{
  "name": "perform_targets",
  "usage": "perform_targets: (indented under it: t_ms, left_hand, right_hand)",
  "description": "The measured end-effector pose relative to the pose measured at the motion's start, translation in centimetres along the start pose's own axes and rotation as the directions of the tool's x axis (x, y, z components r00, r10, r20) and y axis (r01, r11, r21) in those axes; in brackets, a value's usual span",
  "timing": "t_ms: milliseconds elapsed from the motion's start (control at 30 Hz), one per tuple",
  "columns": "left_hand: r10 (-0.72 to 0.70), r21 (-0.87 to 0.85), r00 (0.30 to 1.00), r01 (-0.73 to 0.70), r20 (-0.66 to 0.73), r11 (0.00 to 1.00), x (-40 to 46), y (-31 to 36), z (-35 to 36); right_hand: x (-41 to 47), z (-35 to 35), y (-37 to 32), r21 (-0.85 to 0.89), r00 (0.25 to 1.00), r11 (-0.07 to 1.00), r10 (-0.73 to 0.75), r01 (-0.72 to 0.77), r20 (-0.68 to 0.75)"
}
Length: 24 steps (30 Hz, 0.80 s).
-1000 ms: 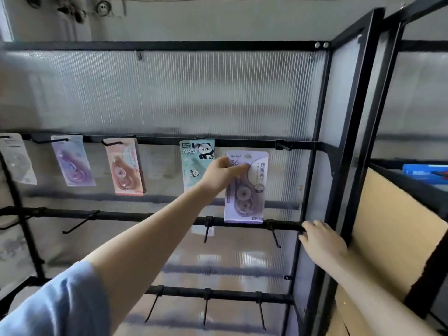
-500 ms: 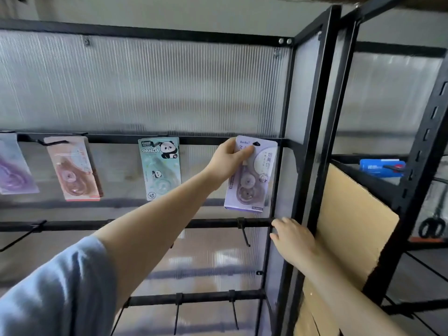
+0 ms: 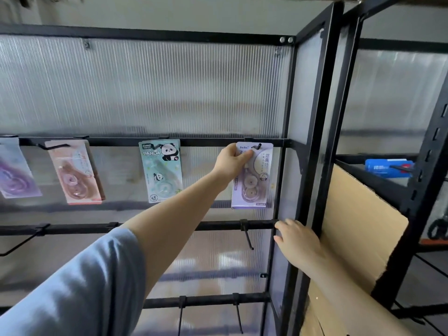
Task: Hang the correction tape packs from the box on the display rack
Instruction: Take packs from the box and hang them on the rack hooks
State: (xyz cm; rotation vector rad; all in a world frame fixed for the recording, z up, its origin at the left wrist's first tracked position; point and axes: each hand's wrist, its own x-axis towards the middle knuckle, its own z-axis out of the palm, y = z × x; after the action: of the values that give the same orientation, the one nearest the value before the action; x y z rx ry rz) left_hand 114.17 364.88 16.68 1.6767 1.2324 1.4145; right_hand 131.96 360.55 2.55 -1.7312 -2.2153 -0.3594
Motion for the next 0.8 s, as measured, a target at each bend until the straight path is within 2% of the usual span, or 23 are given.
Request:
perform_targets:
  t_ms: [300,467,533,667,800]
  left_hand:
    - [-0.011,0.134,0.997,0.021,-0.077,0.991,1.8,-0.8,0.4]
    - [0.034,0.319,0.986,0.020,-0.161,0.948,1.1,-1.5,-0.1]
    - [0.088,0.455,0.980,0.004,-0.181,0.891,0.3,-2.0,-0.9]
    - [0.237,0.714,0.961,-0.066,-0.142,0.697,-2.3,-3.2,-3.2]
    - [0.286,0.851,0.955,-0.080,-0.085,0.518,-6.1,-4.4,-6.0]
  right_hand:
    - [-0.4,-0.2,0.1,0.013,1.000,1.000,-0.023,0.023,-0.011]
    - [-0.6,-0.3,-0.1,0.030,1.000,0.999,-0.029,0.029,-0.003]
    - [-0.6,-0.2,-0.2,0.034,0.999,0.999,-0.036,0.036,0.003]
    - [-0.6,-0.3,-0.5,0.049,1.000,0.999,-0.023,0.023,0.003]
    - [-0.4,0.0,-1.5,0.072,1.000,0.997,0.009,-0.007,-0.017]
